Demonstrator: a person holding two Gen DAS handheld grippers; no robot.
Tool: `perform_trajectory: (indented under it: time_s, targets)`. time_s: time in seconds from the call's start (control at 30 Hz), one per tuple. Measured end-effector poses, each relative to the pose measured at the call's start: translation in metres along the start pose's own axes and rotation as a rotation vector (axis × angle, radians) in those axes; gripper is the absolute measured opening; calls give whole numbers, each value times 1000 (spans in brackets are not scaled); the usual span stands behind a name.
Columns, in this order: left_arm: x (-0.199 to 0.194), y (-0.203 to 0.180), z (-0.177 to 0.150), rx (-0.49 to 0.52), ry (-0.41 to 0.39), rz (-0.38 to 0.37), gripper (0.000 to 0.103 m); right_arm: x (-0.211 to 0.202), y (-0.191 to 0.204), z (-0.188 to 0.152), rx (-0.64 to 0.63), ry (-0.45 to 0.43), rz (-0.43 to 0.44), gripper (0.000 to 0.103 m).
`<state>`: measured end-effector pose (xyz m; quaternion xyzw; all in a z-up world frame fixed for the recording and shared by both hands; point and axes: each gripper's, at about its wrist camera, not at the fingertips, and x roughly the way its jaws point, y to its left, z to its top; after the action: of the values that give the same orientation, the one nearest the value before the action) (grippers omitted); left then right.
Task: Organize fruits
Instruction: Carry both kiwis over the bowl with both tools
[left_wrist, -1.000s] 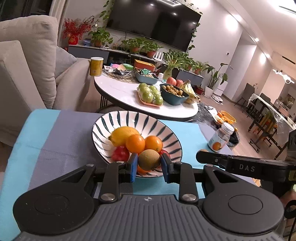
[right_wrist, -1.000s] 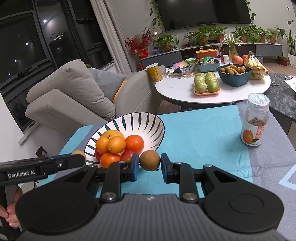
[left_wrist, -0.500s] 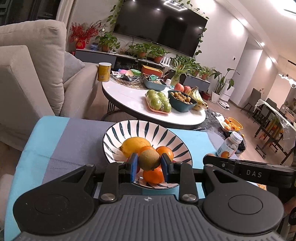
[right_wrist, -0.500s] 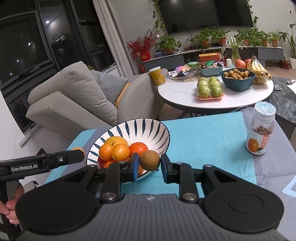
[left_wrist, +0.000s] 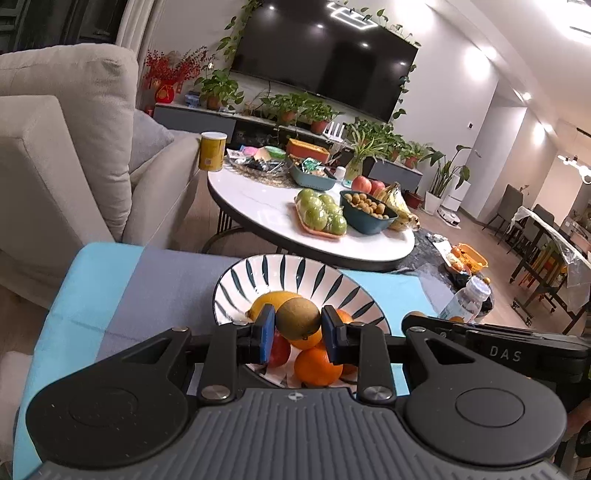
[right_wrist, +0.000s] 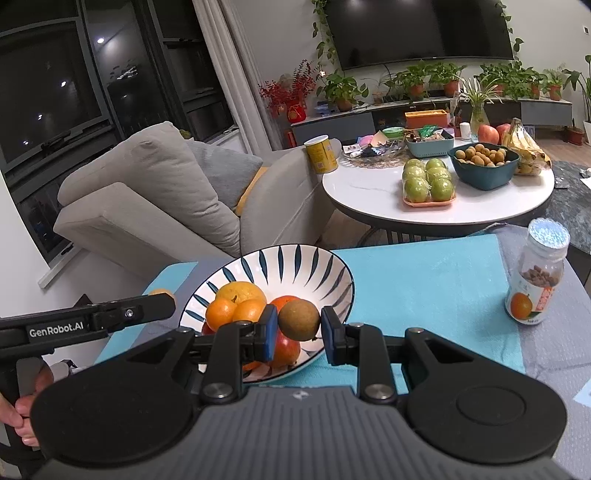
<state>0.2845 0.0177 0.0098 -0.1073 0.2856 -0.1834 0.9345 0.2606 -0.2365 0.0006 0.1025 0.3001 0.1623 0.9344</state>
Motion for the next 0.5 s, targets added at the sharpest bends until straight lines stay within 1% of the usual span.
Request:
perform_trajectory:
  time_s: [0.2, 0.23, 0.33, 0.5]
  targets:
    - [8, 3, 5, 28, -10, -22, 25, 4, 2, 4, -8, -2, 1, 33]
    - [11, 4, 6, 31, 0, -22, 25, 5, 2, 5, -7, -2, 2, 33]
    - [16, 5, 6, 35, 6, 5, 25, 6, 2, 6, -3, -1, 2, 33]
    - [23, 7, 7, 42, 14, 11, 25, 9, 2, 8, -2, 0, -1, 33]
